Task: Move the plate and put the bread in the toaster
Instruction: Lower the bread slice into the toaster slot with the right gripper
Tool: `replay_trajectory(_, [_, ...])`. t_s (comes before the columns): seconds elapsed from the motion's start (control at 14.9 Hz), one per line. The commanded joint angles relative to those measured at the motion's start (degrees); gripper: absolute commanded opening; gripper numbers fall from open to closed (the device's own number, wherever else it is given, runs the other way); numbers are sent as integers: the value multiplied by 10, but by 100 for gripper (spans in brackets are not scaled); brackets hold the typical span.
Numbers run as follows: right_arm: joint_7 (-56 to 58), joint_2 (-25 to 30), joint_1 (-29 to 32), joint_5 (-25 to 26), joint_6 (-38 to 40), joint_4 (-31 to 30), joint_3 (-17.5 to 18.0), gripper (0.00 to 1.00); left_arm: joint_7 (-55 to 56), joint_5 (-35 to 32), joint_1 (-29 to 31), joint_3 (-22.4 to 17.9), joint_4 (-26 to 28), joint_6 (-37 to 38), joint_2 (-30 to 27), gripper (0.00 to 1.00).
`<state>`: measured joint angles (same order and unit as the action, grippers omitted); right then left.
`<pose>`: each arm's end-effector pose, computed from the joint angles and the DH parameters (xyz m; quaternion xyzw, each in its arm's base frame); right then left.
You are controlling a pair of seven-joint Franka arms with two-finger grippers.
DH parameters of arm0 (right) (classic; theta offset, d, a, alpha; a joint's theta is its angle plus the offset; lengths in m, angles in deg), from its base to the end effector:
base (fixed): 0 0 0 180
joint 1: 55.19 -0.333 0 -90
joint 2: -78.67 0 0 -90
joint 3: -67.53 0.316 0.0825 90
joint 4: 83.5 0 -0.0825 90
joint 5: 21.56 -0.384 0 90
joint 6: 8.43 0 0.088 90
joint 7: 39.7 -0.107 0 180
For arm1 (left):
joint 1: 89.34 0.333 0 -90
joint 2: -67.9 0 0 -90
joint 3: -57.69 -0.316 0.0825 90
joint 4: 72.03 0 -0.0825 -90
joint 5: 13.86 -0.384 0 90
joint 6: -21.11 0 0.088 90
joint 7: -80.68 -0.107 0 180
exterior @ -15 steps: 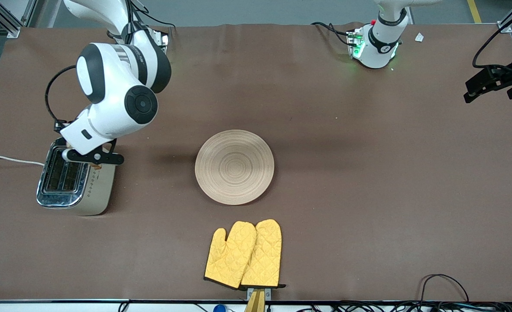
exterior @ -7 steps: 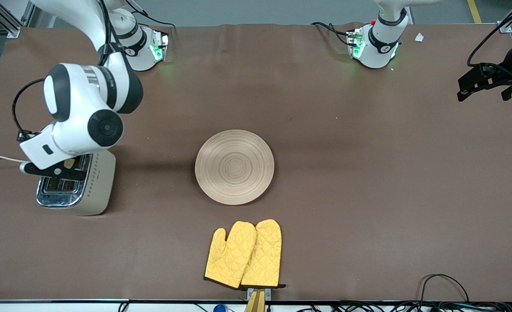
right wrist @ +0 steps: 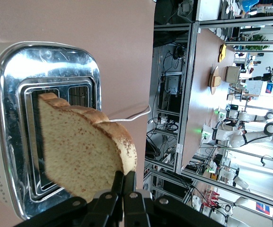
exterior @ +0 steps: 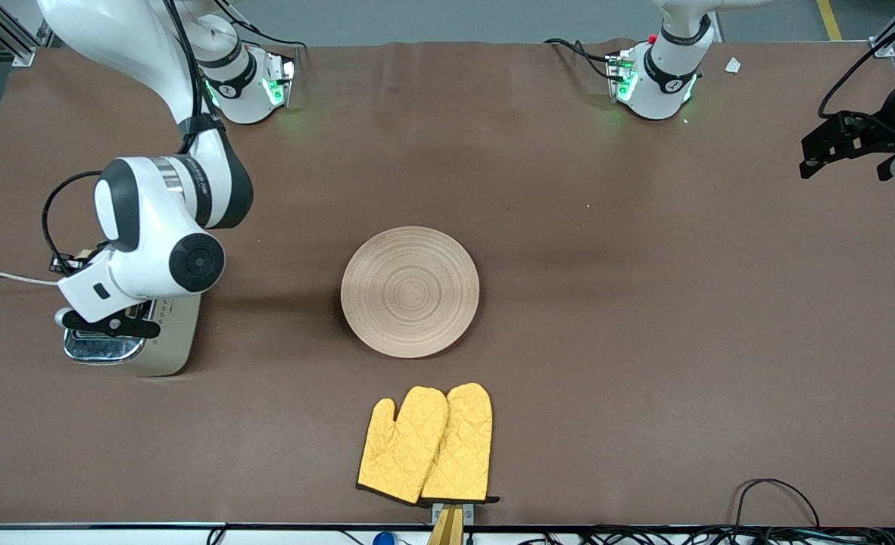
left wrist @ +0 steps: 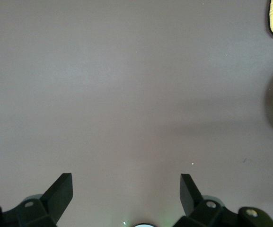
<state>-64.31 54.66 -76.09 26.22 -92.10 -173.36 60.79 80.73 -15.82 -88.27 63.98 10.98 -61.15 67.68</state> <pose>0.6263 0.0797 0.4118 0.8748 -0.0198 -0.0827 0.4770 0.5370 -0.0452 0.6716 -0.9989 0.0429 0.0038 0.0174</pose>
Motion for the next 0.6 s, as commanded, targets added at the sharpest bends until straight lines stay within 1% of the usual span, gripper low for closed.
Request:
replay_trajectory(0.0, [-10,3,14,7,-10,-5,7,0,-5,9,4,0,-5,-4,7,100])
replay_trajectory(0.47, [-10,-7,16,6,-11,-6,7,1,5,16,6,0,1,-10,6,100])
replay_trajectory(0.54, [-10,-10,19,6,-18,-6,7,2,4,22,12,0,1,-10,6,100])
